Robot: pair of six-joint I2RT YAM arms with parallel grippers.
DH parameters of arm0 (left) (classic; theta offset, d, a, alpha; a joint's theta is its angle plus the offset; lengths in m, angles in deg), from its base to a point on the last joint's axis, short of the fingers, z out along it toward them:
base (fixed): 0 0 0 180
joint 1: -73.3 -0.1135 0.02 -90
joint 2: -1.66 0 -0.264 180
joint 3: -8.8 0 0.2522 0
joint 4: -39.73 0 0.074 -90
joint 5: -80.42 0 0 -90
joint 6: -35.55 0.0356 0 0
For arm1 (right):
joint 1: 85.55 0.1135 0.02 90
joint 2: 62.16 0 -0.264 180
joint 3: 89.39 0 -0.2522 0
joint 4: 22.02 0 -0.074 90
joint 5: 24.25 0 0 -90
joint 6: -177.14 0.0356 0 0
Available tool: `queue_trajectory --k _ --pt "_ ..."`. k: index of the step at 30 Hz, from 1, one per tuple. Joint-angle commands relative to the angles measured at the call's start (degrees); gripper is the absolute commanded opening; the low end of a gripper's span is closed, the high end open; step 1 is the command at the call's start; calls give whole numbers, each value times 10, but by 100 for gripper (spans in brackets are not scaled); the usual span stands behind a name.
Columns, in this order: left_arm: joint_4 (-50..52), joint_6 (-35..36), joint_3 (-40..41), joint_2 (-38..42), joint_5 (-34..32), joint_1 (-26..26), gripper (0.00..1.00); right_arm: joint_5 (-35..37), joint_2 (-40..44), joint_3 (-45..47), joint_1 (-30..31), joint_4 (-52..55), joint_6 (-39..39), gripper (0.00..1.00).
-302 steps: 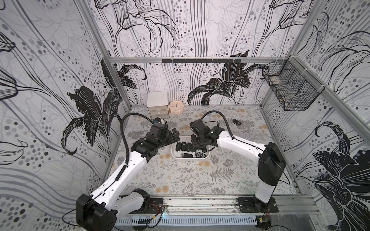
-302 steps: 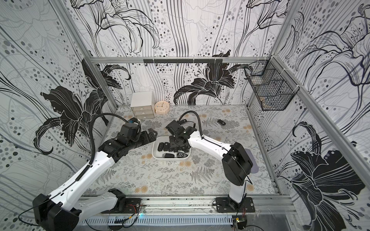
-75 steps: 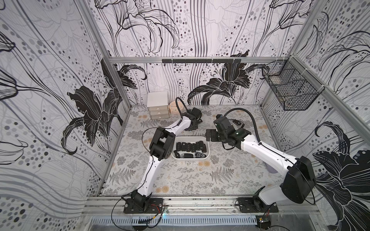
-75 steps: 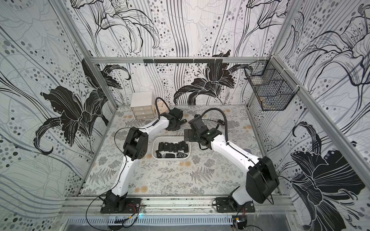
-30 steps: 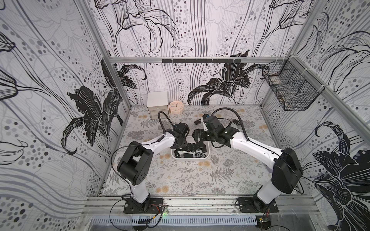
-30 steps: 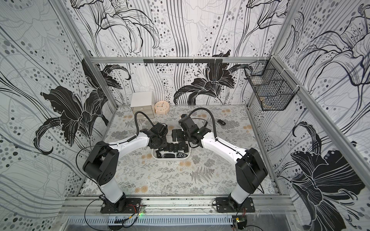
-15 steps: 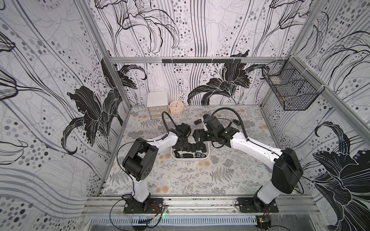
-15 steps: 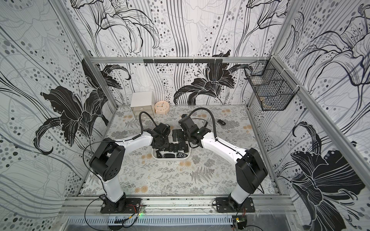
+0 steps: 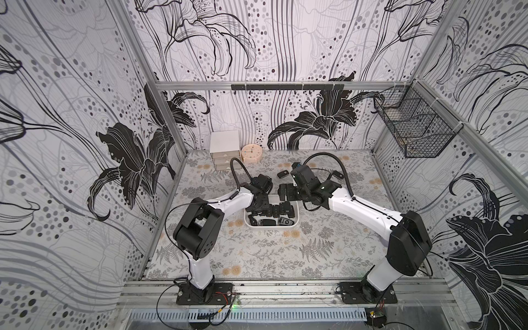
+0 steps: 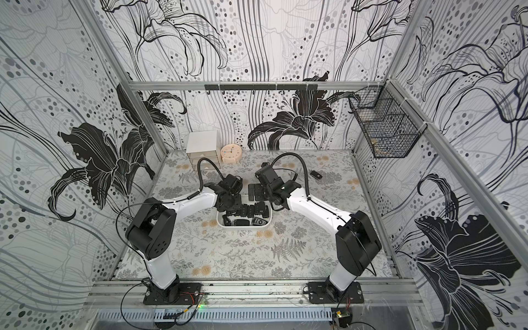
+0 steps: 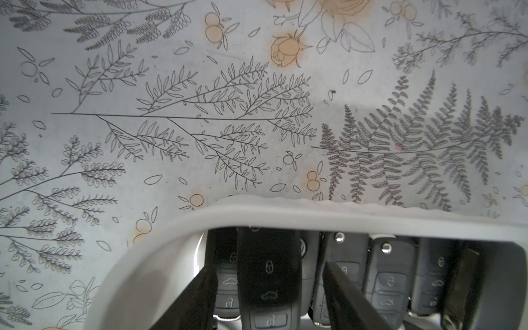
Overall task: Place the car key into the storage box
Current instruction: Place the car key in the storage box, then pick up the car key from the center of the board.
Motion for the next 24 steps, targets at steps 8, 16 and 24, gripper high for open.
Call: queue_trajectory --k 8,16,24 --pt "-4 0 -15 107 34 2 85 59 -45 -56 -91 25 -36 100" --pt "-2 -7 -15 163 37 2 99 43 -127 -131 -116 37 -50 100" --pt "13 -18 1 205 20 2 99 -15 -263 -260 -115 44 -23 98"
